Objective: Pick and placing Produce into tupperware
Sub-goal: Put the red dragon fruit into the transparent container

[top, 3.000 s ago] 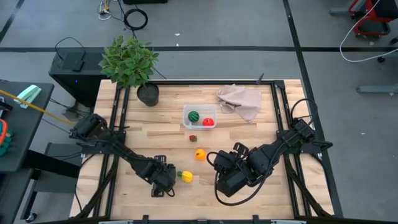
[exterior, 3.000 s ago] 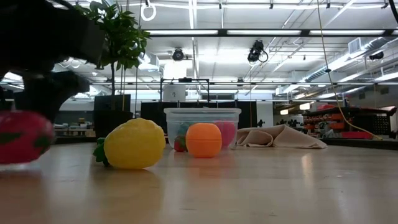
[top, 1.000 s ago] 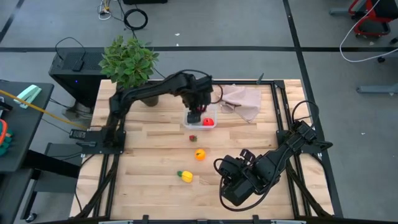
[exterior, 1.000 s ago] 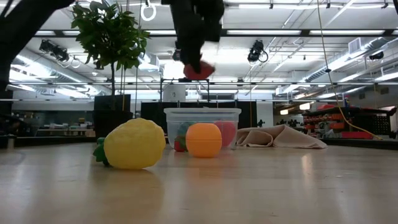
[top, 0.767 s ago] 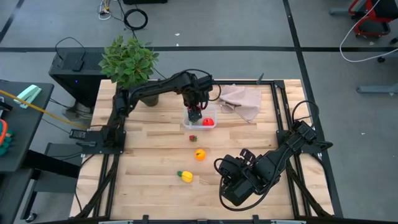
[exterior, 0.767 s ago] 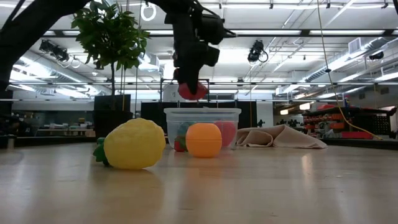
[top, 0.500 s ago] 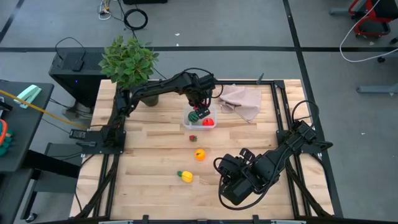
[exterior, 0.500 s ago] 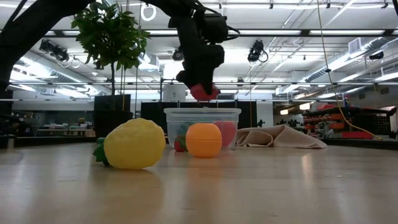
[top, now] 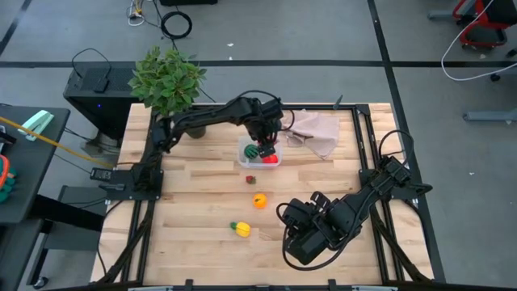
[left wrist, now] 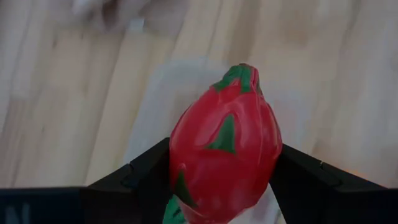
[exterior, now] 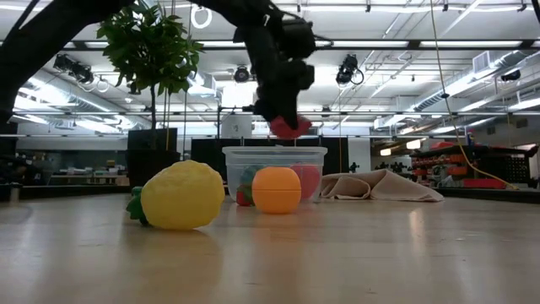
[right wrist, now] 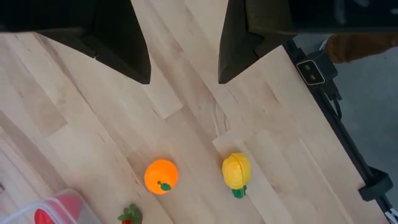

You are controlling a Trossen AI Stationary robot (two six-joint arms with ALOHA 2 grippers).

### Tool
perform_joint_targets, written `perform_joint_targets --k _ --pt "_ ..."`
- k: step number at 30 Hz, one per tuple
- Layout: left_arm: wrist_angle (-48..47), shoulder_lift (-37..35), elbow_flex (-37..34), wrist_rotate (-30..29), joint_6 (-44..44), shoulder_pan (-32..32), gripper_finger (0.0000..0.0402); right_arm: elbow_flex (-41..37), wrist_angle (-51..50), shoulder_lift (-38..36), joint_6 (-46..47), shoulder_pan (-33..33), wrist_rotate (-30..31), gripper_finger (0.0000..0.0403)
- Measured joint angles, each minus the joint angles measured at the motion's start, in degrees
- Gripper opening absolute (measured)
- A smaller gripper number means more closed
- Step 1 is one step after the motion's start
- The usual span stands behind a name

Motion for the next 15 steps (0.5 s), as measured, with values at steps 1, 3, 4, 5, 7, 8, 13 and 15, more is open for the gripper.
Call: perform_joint_targets --k 1,3,4,5,7,8,13,15 --pt "-0.5 0.7 0.0 -0.1 0.7 0.0 0.0240 0.0 0.0 0.0 0.1 0.0 0.0 0.0195" --pt "-1.3 1.5 0.0 -0.4 1.6 0.2 0.0238 0.0 0.2 0.0 0.4 0.0 0.0 0.0195" --pt "-2.6 2.0 0.0 -0.3 2.2 0.3 0.0238 0.0 0.3 0.0 0.7 0.0 0.0 0.0195" --pt "-2.2 2.3 0.0 -0.3 2.6 0.2 0.0239 0.0 0.4 0.0 0.9 0.0 0.0 0.0195" --pt "-2.2 2.6 0.0 -0.4 3.4 0.2 0.0242 0.0 0.7 0.0 1.0 0.0 0.0 0.0195" --pt "-2.3 2.7 0.0 -0.4 3.8 0.2 0.0243 0.0 0.9 0.0 1.0 0.0 0.0 0.0195" --pt "-1.2 3.1 0.0 -0.8 5.6 0.2 0.0243 0.0 1.5 0.0 1.4 -0.2 0.1 0.0195" --pt "-1.0 3.1 0.0 -2.4 7.1 0.2 0.0240 0.0 1.6 0.0 1.6 -0.3 0.2 0.0195"
